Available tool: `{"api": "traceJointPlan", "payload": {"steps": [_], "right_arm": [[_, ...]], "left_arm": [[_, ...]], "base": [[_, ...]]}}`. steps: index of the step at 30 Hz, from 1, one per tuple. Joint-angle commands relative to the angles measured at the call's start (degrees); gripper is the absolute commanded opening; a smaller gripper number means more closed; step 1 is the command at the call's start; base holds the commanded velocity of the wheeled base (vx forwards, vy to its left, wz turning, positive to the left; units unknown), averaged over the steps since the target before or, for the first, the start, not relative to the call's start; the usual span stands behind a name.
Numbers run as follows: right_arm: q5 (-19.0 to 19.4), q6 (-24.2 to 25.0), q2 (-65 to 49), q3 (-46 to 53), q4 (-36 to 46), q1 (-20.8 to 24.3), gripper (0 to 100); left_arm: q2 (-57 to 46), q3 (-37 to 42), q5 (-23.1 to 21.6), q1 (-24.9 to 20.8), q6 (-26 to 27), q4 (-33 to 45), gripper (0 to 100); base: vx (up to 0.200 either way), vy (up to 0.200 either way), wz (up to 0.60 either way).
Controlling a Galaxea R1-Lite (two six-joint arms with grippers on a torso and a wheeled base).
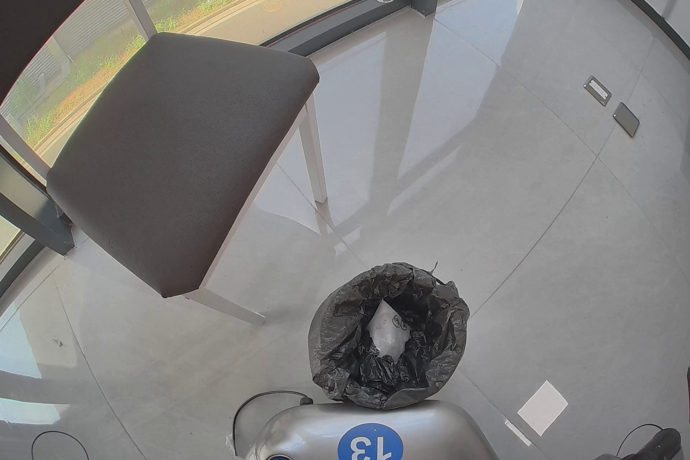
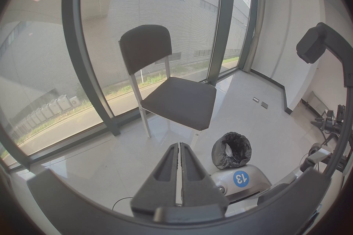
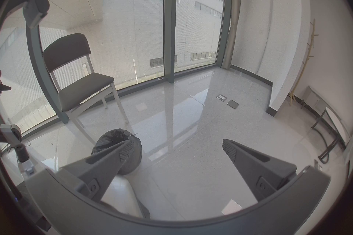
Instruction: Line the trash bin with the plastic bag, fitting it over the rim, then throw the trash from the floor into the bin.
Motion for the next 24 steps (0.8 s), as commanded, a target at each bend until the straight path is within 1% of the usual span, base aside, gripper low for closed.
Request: {"api": "traceJointPlan", "payload": {"steps": [1, 2, 4, 5, 6, 7, 10, 11, 12, 13, 15, 18, 20, 21, 22, 23, 24], "right_arm": [[0.38, -0.19, -2.28, 18.61, -15.35, -0.07, 100], [0.38, -0.37, -2.28, 20.28, -16.58, -0.07, 100], [1.53, 0.77, -2.28, 22.22, -21.5, -0.07, 100], [1.7, 0.86, -2.28, 22.22, -21.67, -0.07, 100], [4.25, 2.97, -2.28, 22.92, -23.17, -0.07, 100], [5.83, 3.94, -2.28, 23.18, -23.61, -0.07, 100], [6.53, 3.94, -2.28, 23.18, -23.78, -0.07, 100], [6.53, 3.85, -2.28, 23.18, -23.78, -0.07, 100], [6.53, 3.85, -2.28, 23.18, -23.78, -0.07, 100], [6.45, 3.5, -2.28, 23.18, -23.78, -0.07, 100], [6.45, 2.18, -2.28, 23.18, -23.69, -0.07, 100], [6.53, 1.74, -2.28, 23.18, -23.69, -0.07, 100], [6.62, 2.0, -2.28, 23.18, -23.78, -0.07, 100], [6.53, 2.36, -2.28, 23.27, -23.78, -0.07, 100], [6.71, 2.53, -2.28, 23.18, -23.69, -0.07, 100], [6.62, 3.24, -2.28, 23.18, -23.78, -0.07, 100], [6.97, 3.41, -2.28, 23.27, -23.78, -0.07, 100]], "left_arm": [[-2.07, -6.7, -0.21, 5.69, 0.84, 7.5, 0], [-2.07, -6.79, -0.12, 5.69, 0.84, 7.76, 0], [-1.98, -7.05, -0.03, 5.69, 0.31, 8.11, 0], [-2.07, -7.14, -0.03, 5.69, 0.22, 8.11, 0], [-1.98, -7.58, 0.32, 5.69, 0.05, 8.46, 0], [-2.07, -8.11, 0.41, 5.69, 0.05, 9.17, 0], [-2.95, -9.43, 0.32, 6.83, 0.31, 11.8, 0], [-4.18, -9.6, 0.14, 8.5, 0.57, 12.77, 0], [-4.36, -9.6, 0.06, 8.68, 0.66, 12.86, 0], [-5.41, -9.87, -0.03, 10.17, 0.22, 14.7, 0], [-6.55, -10.04, 0.23, 9.47, 0.66, 16.29, 0], [-7.17, -9.6, 0.32, 9.21, 0.22, 16.81, 0], [-7.08, -8.02, 0.06, 9.12, 0.31, 15.58, 0], [-7.17, -5.03, -0.03, 9.12, 0.22, 13.03, 0], [-7.17, -3.8, -0.12, 9.12, 0.22, 12.07, 0], [-7.17, 1.73, -0.21, 9.12, 0.49, 6.97, 0], [-7.17, 4.28, -0.21, 9.12, 0.66, 4.42, 0]], "base": [[0.0, 0.0, 0.0], [0.0, 0.0, 0.0], [0.0, 0.0, 0.0], [0.0, 0.0, 0.0], [0.0, 0.0, 0.0], [0.0, 0.0, 0.0], [0.0, 0.0, 0.0], [0.0, 0.0, 0.0], [0.0, 0.0, 0.0], [0.0, 0.0, 0.0], [0.0, 0.0, 0.0], [0.0, 0.0, 0.0], [0.0, 0.0, 0.0], [0.0, 0.0, 0.0], [0.0, 0.0, 0.0], [0.0, 0.0, 0.0], [0.0, 0.0, 0.0]]}}
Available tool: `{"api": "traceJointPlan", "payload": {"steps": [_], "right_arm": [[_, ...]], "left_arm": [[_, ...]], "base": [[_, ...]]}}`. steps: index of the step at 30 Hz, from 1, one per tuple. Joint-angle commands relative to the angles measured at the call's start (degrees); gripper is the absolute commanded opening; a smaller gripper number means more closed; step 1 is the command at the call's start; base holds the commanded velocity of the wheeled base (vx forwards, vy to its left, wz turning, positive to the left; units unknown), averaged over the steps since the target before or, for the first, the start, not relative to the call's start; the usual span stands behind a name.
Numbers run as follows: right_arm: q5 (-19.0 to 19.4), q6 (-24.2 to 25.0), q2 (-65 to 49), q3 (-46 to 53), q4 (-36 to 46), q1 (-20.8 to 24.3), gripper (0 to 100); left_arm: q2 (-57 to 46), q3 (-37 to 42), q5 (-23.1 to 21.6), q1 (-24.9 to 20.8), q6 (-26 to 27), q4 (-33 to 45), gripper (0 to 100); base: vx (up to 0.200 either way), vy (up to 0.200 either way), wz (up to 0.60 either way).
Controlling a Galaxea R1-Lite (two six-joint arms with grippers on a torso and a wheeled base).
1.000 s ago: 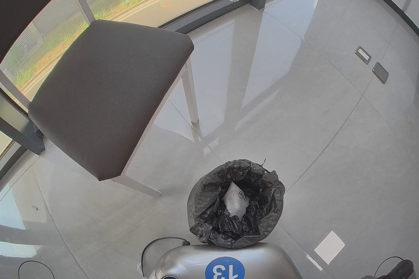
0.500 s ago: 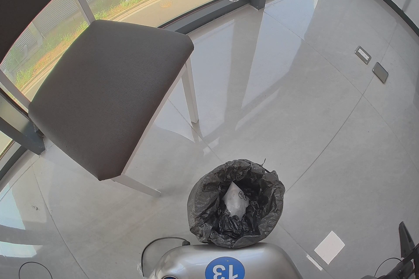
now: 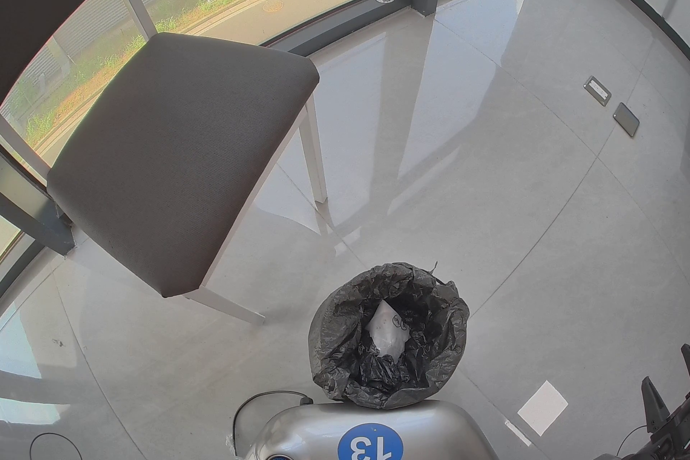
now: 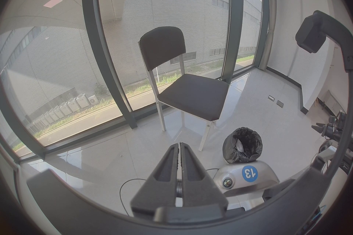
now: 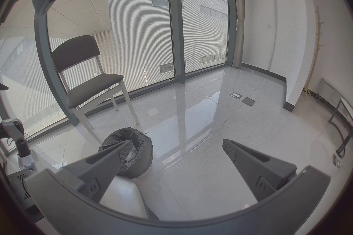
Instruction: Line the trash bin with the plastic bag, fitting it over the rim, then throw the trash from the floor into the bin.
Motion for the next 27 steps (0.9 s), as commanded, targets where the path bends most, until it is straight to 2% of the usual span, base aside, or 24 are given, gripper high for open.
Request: {"api": "traceJointPlan", "payload": {"steps": [1, 2, 4, 5, 6, 8, 9, 10, 12, 18, 21, 27], "right_arm": [[0.14, 0.83, -0.68, 0.03, -0.07, 0.03, 100], [-0.21, 0.48, -0.68, 0.03, -0.16, 0.03, 100], [0.05, -0.05, -0.68, 0.3, -0.69, 0.03, 100], [0.05, -0.05, -0.68, 0.3, -0.69, 0.03, 100], [-0.3, 0.22, -0.68, 0.38, -0.95, 0.03, 100], [-1.0, -0.22, -0.68, 0.47, -1.48, 0.03, 100], [-1.53, -0.4, -0.68, 0.56, -1.65, 0.03, 100], [-2.32, -0.66, -0.68, 0.74, -1.83, 0.03, 100], [-2.93, -1.1, -0.68, 0.74, -1.83, 0.03, 100], [-2.14, -2.86, -0.68, 0.74, -1.83, 0.03, 100], [1.29, -1.98, -0.68, 0.74, -1.83, 0.03, 100], [3.57, -2.42, -0.68, 0.74, -1.92, 0.03, 100]], "left_arm": [[-1.12, 18.13, -0.23, 0.04, 0.56, -16.96, 0], [-1.12, 23.49, -0.23, 0.04, 0.82, -23.38, 0], [-1.12, 38.44, -0.23, 0.04, 2.23, -41.31, 0], [-1.12, 38.44, -0.23, 0.04, 2.23, -41.31, 0], [-1.12, 53.2, -0.49, 0.04, 5.13, -59.94, 0], [-1.12, 66.12, -2.96, 0.04, 7.15, -77.34, 0], [-1.12, 66.12, -4.71, 0.04, 6.89, -79.37, 0], [-1.12, 65.51, -7.0, 0.04, 6.19, -76.38, 0], [-1.12, 65.24, -8.32, 0.13, 5.31, -70.4, 0], [-0.77, 65.07, -8.93, -0.14, 4.78, -70.93, 0], [-1.12, 65.15, -8.58, 0.04, 5.22, -71.19, 0], [-1.12, 65.51, -8.23, 0.04, 4.25, -71.81, 0]], "base": [[0.0, 0.0, 0.0], [0.0, 0.0, 0.0], [0.0, 0.0, 0.0], [0.0, 0.0, 0.0], [0.0, 0.0, 0.0], [0.0, 0.0, 0.0], [0.0, 0.0, 0.0], [0.0, 0.0, 0.0], [0.0, 0.0, 0.0], [0.0, 0.0, 0.0], [0.0, 0.0, 0.0], [0.0, 0.0, 0.0]]}}
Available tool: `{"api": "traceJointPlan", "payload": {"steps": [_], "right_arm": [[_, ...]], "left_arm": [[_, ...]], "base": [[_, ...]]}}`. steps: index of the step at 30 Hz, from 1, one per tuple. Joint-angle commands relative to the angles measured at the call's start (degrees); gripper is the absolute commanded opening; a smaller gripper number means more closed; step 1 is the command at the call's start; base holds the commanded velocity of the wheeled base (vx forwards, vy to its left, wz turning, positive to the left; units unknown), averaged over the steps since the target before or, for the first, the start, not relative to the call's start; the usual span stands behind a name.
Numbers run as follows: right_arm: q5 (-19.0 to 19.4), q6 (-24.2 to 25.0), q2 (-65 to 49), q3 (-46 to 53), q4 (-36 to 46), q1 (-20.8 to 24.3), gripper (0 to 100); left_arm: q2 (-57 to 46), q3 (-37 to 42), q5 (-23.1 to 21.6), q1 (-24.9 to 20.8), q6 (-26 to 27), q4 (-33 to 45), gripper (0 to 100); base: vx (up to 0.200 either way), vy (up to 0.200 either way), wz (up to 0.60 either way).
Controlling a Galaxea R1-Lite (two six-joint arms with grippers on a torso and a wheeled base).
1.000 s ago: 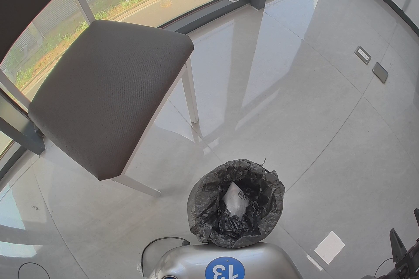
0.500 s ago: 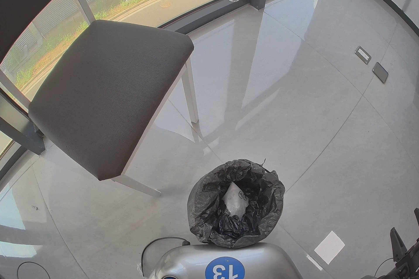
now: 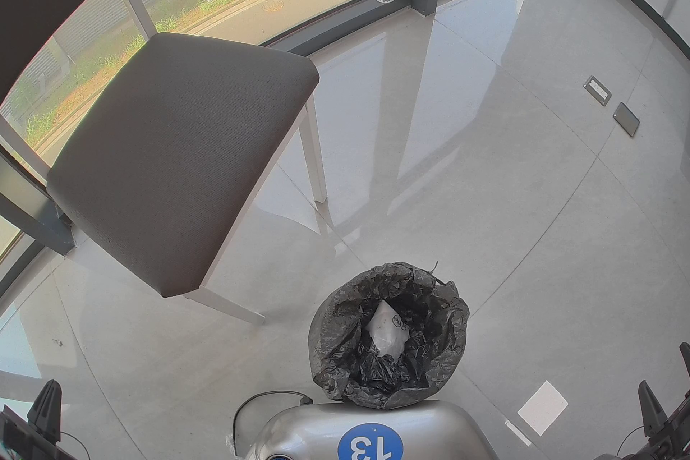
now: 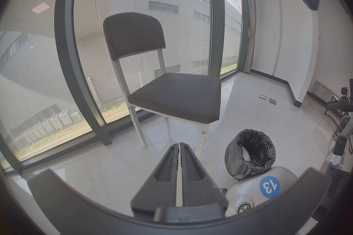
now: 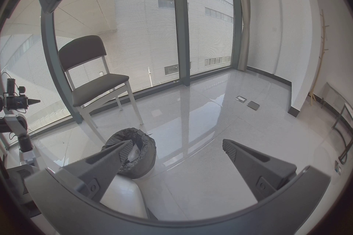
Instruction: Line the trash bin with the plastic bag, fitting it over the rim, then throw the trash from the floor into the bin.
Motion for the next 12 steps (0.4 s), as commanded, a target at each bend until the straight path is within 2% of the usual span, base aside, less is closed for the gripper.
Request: {"api": "traceJointPlan", "payload": {"steps": [1, 12], "right_arm": [[0.74, -0.67, -0.73, 0.15, -0.03, -0.06, 100], [-0.13, -0.58, -0.73, 0.15, 0.06, -0.06, 100]], "left_arm": [[-0.71, 2.19, 0.08, 0.04, -0.73, -0.71, 0], [-0.71, 2.28, 0.16, 0.04, -1.08, -0.97, 0]], "base": [[0.0, 0.0, 0.0], [0.0, 0.0, 0.0]]}}
